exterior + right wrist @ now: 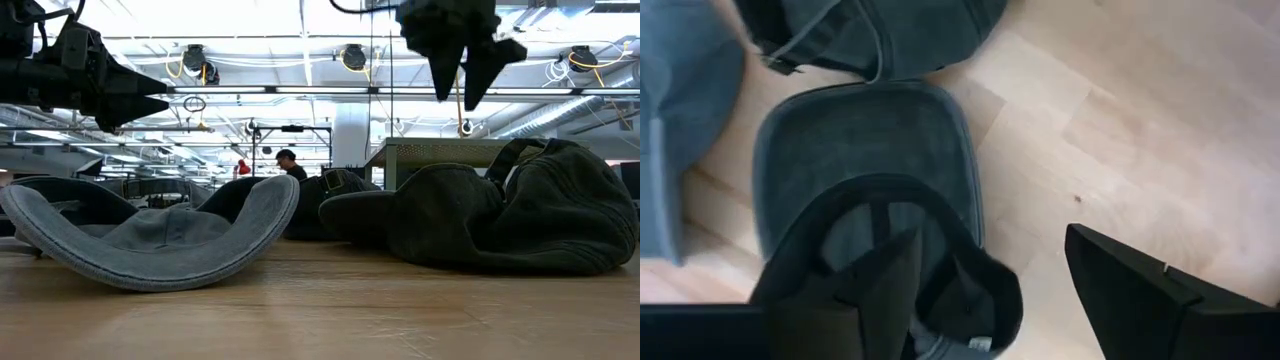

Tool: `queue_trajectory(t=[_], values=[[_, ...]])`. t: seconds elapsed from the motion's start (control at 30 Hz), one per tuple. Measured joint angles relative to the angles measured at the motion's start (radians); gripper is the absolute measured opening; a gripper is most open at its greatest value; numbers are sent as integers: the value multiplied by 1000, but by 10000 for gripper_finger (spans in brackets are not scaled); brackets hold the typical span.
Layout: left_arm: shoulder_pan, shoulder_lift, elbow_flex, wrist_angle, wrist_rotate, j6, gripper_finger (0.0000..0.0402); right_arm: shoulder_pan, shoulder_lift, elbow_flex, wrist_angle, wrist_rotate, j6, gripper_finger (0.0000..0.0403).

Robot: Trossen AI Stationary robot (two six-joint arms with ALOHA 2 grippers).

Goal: Pick & Place hat
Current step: Put the bottom black cap on the shelf

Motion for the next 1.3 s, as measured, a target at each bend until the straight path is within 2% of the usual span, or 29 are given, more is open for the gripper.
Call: queue_trajectory(t=[0.43, 0.67, 0.9, 1.3], values=[[0, 0, 0, 0, 0, 0, 253, 0, 0, -204, 202, -3, 39, 240], [0, 0, 0, 0, 0, 0, 253, 1, 0, -319, 335, -53, 53, 240], [0, 0, 0, 0, 0, 0, 253, 1, 0, -414, 473, -55, 53, 240], [0, 0, 0, 0, 0, 0, 253, 1, 0, -586, 805, -57, 36, 240]])
